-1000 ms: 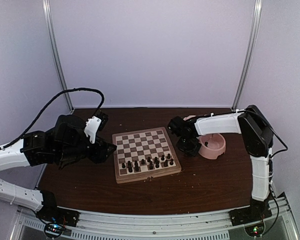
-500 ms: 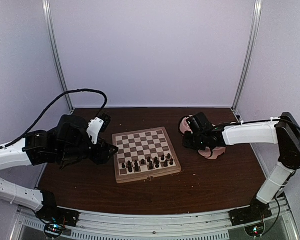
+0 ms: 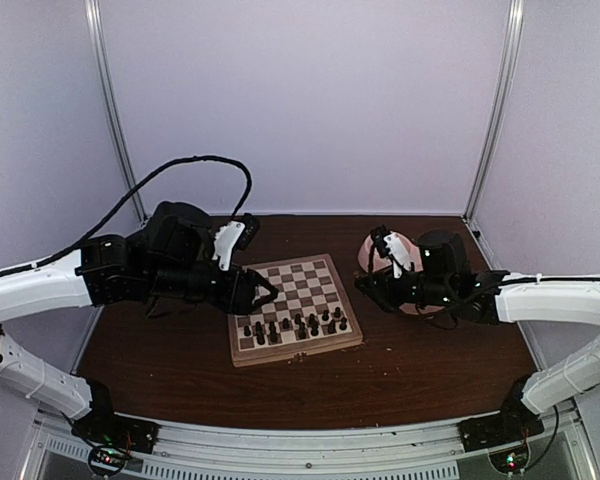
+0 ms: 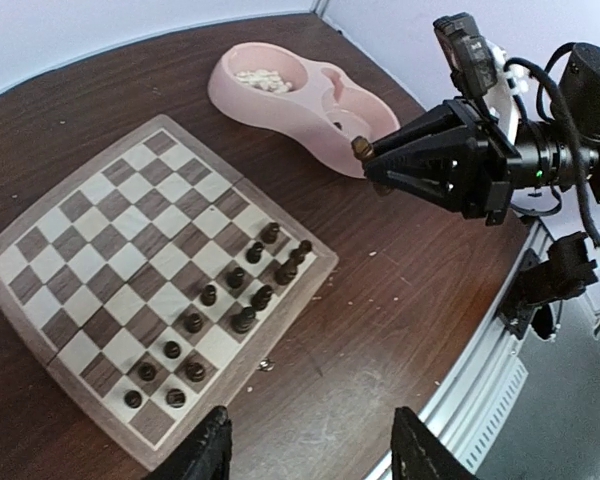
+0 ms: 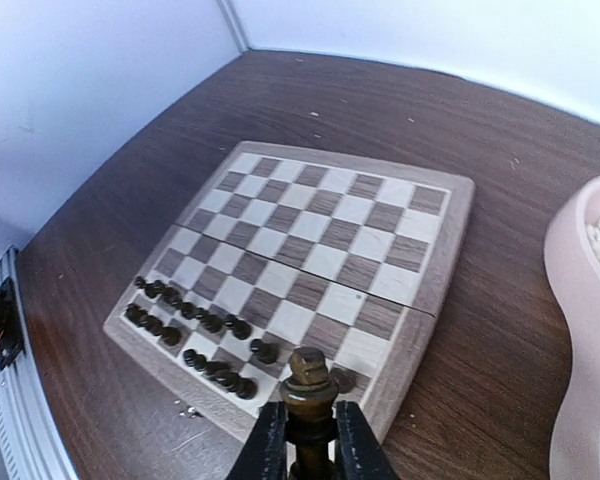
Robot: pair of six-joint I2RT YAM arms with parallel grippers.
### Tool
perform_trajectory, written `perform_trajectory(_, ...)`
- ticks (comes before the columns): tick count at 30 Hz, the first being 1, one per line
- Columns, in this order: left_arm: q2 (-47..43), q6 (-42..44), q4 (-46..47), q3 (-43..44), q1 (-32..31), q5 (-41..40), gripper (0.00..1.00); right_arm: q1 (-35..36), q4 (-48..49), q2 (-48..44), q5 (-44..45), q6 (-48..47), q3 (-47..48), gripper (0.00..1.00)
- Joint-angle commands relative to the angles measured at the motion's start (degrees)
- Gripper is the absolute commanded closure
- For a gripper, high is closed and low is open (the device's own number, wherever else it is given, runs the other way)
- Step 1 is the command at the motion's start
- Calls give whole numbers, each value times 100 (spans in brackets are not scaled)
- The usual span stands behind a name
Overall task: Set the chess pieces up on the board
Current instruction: Pick up the king at the center of the board, then pass from the right arm to the left
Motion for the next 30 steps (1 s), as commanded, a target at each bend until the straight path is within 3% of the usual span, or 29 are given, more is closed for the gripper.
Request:
perform_trajectory(1,471,-597,612,399,38,1063,47,251,208,-606,-642,-824,-250,90)
perform_trajectory(4,897,-862,749,694,75,1573,46,423,118,-919,-795,-986,-340,90)
perform_trajectory(8,1407,-1673,1722,728,260,2734,27,658,-274,-1094,-767,-1200,-210,92)
perform_trajectory(10,1586,-2067,2230,683,367,3112,25,760,-392,-1178,-709,-1307,-186,92)
perform_trajectory(11,1657,-2176,2349,719,403,3219,27,808,-460,-1219,-678,-1351,-167,92)
perform_trajectory(12,1744,-2225,2387,783,423,3303,38,857,-520,-1256,-673,-1416,-150,92)
perform_trajectory(14,1917,-2259,2288,978,437,3433,46,947,-651,-1309,-592,-1460,-102,93)
perform_trajectory(19,2556,-2747,2430,1262,435,3962,46,1169,-955,-1327,-542,-1878,66,94)
perform_trajectory(30,2806,-2766,2359,1317,421,4099,45,1227,-782,-1201,-616,-1878,179,94)
